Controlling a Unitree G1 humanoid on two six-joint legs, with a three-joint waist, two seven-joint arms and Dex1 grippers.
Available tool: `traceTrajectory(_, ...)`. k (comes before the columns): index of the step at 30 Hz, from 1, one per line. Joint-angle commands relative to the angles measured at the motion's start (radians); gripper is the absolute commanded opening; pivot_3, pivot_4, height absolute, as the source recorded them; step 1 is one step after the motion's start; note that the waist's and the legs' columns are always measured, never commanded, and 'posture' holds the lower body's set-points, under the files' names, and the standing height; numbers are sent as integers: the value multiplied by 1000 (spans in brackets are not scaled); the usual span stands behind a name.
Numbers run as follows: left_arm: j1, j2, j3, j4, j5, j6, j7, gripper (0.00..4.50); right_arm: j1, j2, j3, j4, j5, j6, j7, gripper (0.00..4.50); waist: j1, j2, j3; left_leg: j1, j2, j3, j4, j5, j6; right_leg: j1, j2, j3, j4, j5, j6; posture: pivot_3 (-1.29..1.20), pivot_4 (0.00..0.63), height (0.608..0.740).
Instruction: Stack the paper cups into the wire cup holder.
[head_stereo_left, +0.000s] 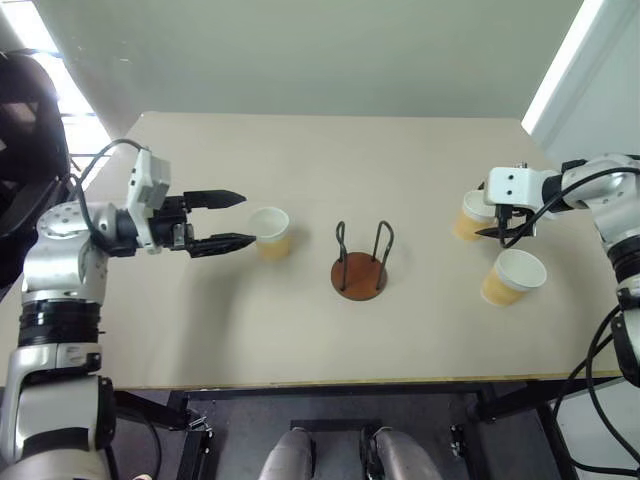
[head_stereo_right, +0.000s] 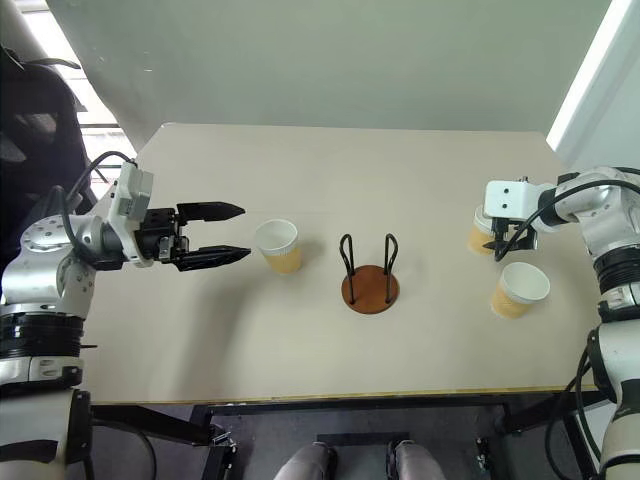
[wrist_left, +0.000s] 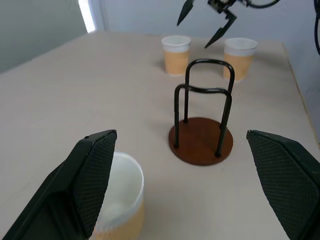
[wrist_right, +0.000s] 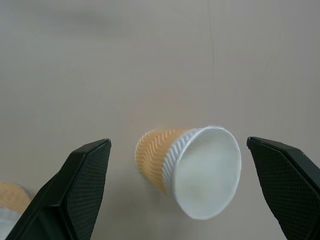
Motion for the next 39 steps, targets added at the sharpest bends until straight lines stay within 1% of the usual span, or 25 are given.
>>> traceTrajectory(1, -28, 7, 20, -7, -11, -16, -12, 4500, -33, 12, 2, 43, -31, -48, -24, 4484, 0, 0, 0, 0, 0, 0, 0, 0, 0, 0, 0, 0, 0, 0, 0, 0, 150, 740)
traceTrajectory(5, -28, 0, 18, -20, -17, -24, -27, 4500, -53, 26, 9, 93, -69, -81, -37, 4484, 2, 0, 0, 0, 0, 0, 0, 0, 0, 0, 0, 0, 0, 0, 0, 0, 150, 740)
traceTrajectory(8, -42, -6, 17, -37, -36, 9, -35, 4500, -86, 35, 36, 155, -130, -102, -80, 4484, 5, 0, 0, 0, 0, 0, 0, -1, 0, 0, 0, 0, 0, 0, 0, 0, 150, 740)
traceTrajectory(13, -49, -7, 13, -56, -41, 36, -28, 4500, -129, 41, 59, 233, -189, -120, -123, 4484, 5, 0, 0, 0, 0, 0, 0, -1, -1, 0, 0, 0, 0, 1, 0, 0, 150, 740)
traceTrajectory(20, -48, -4, 16, -83, -34, 52, 5, 4500, -152, 34, 84, 293, -255, -130, -153, 4484, 4, 0, 0, 0, 0, 0, -1, -1, -1, 0, 0, 0, 0, 1, 0, 0, 150, 740)
traceTrajectory(27, -45, 3, 7, -106, -33, 54, -5, 4500, -147, 50, 120, 314, -311, -142, -201, 4484, 4, 1, 0, 0, 0, 0, -1, -1, -1, 0, 0, 0, 0, 1, 0, 0, 150, 740)
traceTrajectory(29, -44, 2, 6, -107, -30, 51, -3, 4500, -147, 58, 128, 317, -324, -141, -218, 4131, 3, 1, 0, 0, 0, 0, -1, -1, -1, 0, 0, 0, 0, 1, 0, 0, 150, 740)
traceTrajectory(31, -42, 0, 4, -108, -28, 49, -1, 4500, -144, 72, 137, 320, -336, -138, -235, 3589, 3, 1, 0, 0, 0, 0, -1, -1, -1, 0, 0, 0, 0, 1, 0, 0, 150, 740)
traceTrajectory(37, -43, -2, -5, -107, -24, 49, -5, 4500, -148, 95, 151, 330, -355, -132, -245, 1359, 4, 1, 0, 0, 0, 0, -1, -1, -1, 0, 0, 0, 0, 1, -1, 0, 150, 740)
traceTrajectory(38, -43, -2, -6, -106, -24, 49, -5, 4500, -149, 96, 152, 330, -355, -133, -243, 1069, 4, 1, 0, 0, 0, 0, -1, -1, -1, 0, 0, 0, 0, 1, -1, 0, 150, 740)
traceTrajectory(39, -43, -2, -7, -106, -24, 48, -6, 4500, -152, 94, 152, 330, -355, -135, -237, 634, 5, 1, 0, 0, 0, 0, -1, -2, -1, 0, 0, 0, 0, 1, -1, 0, 150, 740)
